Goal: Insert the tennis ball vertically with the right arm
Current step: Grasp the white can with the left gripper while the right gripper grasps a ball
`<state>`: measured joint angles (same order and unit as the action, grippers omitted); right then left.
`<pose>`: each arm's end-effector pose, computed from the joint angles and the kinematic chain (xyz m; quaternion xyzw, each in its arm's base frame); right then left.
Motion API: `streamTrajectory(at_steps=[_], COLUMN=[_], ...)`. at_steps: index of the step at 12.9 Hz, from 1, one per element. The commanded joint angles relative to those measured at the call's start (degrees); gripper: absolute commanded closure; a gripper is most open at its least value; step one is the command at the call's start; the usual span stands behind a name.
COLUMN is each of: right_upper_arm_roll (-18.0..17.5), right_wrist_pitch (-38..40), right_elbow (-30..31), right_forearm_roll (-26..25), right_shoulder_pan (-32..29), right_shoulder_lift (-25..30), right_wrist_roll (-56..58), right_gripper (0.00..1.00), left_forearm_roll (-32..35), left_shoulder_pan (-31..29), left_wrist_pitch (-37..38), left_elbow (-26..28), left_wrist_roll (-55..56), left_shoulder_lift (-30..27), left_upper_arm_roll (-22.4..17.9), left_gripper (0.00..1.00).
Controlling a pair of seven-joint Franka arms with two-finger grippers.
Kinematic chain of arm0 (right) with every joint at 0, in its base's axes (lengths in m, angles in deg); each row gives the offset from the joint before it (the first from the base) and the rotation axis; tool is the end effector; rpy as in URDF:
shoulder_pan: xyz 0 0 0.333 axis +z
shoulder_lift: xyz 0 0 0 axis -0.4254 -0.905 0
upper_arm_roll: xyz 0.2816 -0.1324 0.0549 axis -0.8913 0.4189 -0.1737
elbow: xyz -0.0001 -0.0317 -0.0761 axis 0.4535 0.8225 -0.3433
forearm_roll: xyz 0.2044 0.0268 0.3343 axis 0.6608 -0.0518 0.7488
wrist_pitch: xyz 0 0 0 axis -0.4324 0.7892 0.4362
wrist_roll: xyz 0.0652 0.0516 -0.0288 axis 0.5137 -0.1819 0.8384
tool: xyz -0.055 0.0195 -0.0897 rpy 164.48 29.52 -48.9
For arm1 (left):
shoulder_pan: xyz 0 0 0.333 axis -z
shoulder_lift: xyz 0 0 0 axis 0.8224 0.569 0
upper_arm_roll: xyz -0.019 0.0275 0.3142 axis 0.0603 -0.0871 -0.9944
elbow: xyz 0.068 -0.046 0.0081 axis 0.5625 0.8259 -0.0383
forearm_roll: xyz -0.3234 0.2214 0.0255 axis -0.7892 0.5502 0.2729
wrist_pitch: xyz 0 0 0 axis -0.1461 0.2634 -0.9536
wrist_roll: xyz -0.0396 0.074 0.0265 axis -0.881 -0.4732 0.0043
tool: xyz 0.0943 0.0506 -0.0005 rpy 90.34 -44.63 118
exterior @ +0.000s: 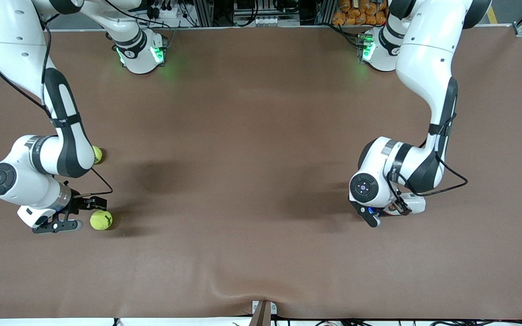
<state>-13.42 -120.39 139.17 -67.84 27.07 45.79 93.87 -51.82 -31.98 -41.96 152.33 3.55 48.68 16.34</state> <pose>0.6785 -0.0501 0.2552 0.9970 0.0749 0.0156 0.0077 0.6578 -0.1907 0.2280 -0.8430 0.4458 0.1814 0.2404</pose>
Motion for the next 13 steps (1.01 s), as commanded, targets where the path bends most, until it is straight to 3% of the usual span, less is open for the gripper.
streamTrajectory(at_steps=[1,8,13], right_upper_arm_roll=[-0.3,-0.39,-0.39], right_wrist_pitch=[-2.12,-9.06,-9.25], right_elbow=[-2.82,-3.09,-3.0], right_forearm_roll=[1.65,1.91,2.44], right_shoulder_pan=[-1.19,-0.66,-0.23], right_shoulder_lift=[-3.32,-7.1,-7.63], right_wrist_roll=[5.14,4.79,4.44], right_gripper=[0.0,0.0,0.0], left_forearm_roll=[2.39,2.83,2.83], left_shoulder_pan=[0.03,1.52,0.91], left_wrist_pitch=[-1.64,-5.87,-5.87], left_elbow=[-1.41,-0.79,-0.79], left_wrist_roll=[-0.96,-4.47,-7.12], left_shoulder_lift=[0.91,2.31,2.93], left_upper_arm_roll=[0.0,2.11,2.11], left_gripper=[0.0,0.0,0.0])
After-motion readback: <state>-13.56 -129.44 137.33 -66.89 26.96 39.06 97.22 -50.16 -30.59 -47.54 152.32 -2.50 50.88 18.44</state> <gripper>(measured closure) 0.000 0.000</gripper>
